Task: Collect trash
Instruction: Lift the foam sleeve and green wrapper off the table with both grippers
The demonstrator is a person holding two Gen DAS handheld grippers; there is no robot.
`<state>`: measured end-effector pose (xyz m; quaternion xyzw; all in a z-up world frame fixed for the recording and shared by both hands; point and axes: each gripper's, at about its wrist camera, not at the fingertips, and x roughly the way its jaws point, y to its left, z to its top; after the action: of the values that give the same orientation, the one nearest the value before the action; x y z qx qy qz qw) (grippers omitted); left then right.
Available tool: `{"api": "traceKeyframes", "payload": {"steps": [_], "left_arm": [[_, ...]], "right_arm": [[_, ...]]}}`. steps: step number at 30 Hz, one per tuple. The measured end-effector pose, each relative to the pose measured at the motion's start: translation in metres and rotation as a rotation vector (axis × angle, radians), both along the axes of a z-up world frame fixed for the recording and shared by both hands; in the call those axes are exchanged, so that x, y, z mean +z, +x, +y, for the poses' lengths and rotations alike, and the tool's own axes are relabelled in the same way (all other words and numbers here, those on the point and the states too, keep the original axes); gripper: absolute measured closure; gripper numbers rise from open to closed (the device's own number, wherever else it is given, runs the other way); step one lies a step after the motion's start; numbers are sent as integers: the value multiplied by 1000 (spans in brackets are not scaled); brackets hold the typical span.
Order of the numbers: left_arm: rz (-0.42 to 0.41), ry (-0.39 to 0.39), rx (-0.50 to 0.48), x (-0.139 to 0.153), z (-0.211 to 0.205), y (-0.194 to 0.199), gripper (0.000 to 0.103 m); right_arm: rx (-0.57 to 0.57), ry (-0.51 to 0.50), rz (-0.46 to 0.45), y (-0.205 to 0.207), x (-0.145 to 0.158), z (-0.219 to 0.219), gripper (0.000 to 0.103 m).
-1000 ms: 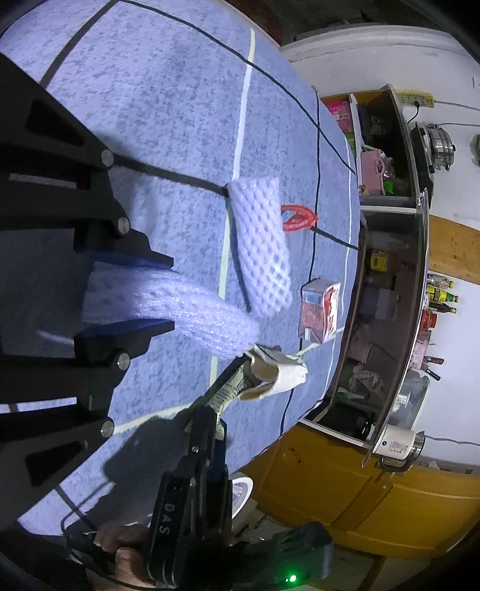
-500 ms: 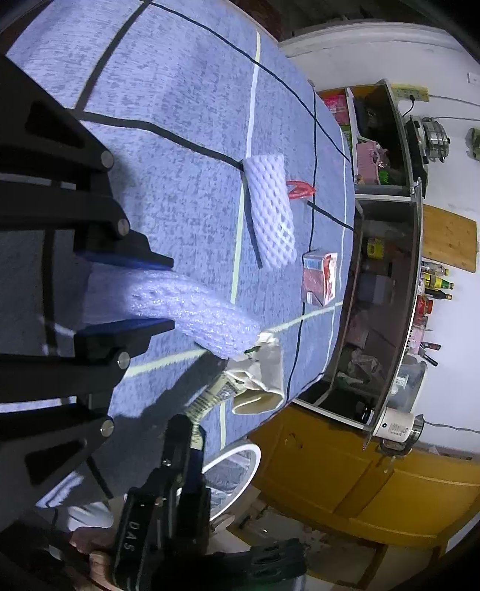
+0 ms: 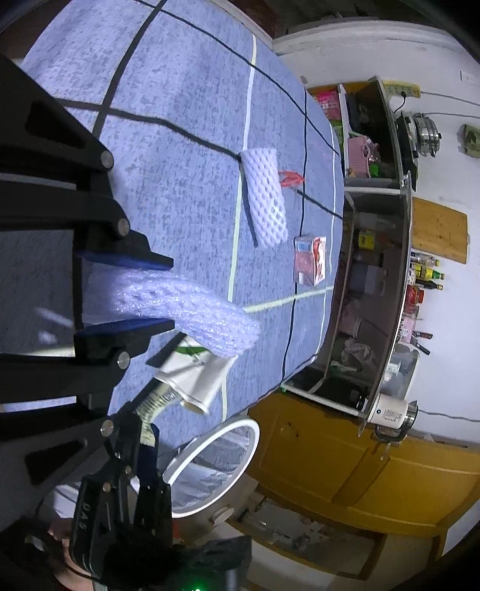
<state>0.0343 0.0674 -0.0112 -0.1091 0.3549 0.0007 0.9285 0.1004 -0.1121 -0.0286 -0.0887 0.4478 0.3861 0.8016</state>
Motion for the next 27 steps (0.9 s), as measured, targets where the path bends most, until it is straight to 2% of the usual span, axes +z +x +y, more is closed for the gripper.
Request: {"api": "traceKeyframes", "payload": {"steps": [11,19,27], "left_arm": [[8,-12,-144,-1,-48,-7,77],[56,-11,-165,-15,-61,13,77],[65,-2,-174,-19,-70,29,77]], "right_arm": [[-54,24,2,-4,1,-20,79],[-82,42,-3,-8,4,-38,79],[-133,57,-3,-13,6,-64,79]]}}
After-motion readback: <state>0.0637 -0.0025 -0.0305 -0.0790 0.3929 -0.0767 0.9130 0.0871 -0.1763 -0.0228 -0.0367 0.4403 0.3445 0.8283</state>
